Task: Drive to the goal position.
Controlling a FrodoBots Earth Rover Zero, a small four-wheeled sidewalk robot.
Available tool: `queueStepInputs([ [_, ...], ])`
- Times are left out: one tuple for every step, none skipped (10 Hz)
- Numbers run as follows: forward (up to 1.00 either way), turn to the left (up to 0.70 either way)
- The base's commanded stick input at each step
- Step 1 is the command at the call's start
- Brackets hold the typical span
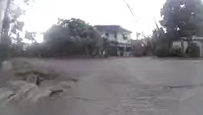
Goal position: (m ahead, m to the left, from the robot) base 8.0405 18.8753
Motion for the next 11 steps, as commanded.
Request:
queueStepInputs([
  [1.00, 0.00],
  [1.00, 0.00],
  [1.00, 0.00],
  [1.00, 0.00],
  [1.00, 0.00],
  [1.00, 0.00],
  [1.00, 0.00],
  [1.00, 0.00],
  [1.00, 0.00],
  [1.00, 0.00],
  [1.00, 0.00],
])
